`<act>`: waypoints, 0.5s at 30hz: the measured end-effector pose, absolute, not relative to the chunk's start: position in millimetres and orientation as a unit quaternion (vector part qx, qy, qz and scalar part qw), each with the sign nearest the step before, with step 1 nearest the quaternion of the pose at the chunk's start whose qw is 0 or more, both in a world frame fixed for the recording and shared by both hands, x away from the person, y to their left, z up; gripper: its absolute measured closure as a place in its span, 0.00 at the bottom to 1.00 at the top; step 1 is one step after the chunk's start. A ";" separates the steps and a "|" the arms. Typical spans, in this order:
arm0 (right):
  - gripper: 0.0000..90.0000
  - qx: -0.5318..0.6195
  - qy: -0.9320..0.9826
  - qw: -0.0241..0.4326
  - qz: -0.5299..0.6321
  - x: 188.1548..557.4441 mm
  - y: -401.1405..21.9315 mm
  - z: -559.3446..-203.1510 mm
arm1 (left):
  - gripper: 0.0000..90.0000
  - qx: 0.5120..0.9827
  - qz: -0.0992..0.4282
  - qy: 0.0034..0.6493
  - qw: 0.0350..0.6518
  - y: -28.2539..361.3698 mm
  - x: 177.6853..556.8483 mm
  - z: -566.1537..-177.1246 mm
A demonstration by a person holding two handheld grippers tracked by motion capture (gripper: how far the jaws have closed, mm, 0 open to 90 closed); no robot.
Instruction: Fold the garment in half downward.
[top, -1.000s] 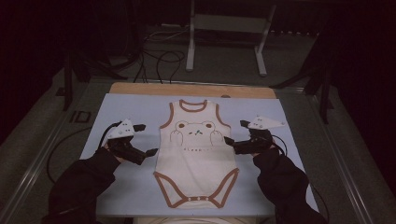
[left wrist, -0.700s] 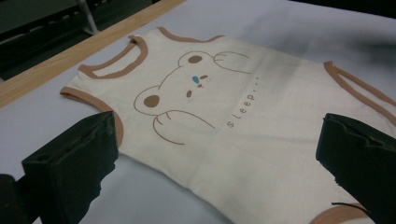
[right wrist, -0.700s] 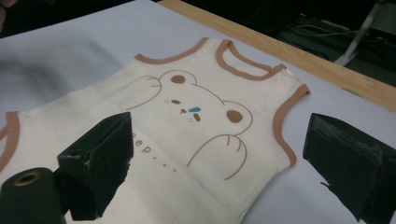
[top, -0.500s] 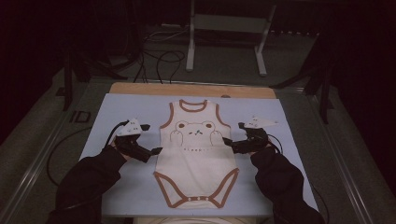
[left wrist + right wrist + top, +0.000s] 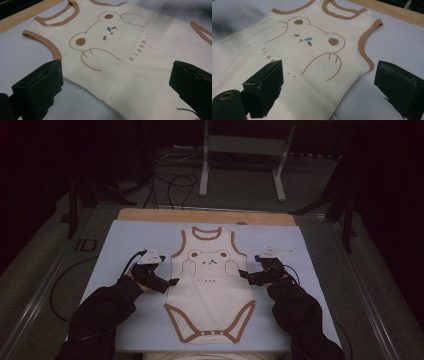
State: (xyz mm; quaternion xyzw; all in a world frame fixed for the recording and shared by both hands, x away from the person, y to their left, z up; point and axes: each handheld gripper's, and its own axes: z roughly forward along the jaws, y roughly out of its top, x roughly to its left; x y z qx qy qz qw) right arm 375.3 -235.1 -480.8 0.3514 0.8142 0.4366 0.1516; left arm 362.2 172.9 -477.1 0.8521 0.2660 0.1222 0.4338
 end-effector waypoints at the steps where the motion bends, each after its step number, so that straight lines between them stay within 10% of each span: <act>1: 0.10 0.353 0.815 0.150 0.434 376.2 -235.0 -482.1 | 0.00 0.853 0.122 0.269 0.430 172.4 363.4 -478.4; 15: 0.10 0.360 0.830 0.127 0.406 384.4 -233.0 -502.9 | 0.00 0.870 0.100 0.306 0.374 164.5 372.4 -496.4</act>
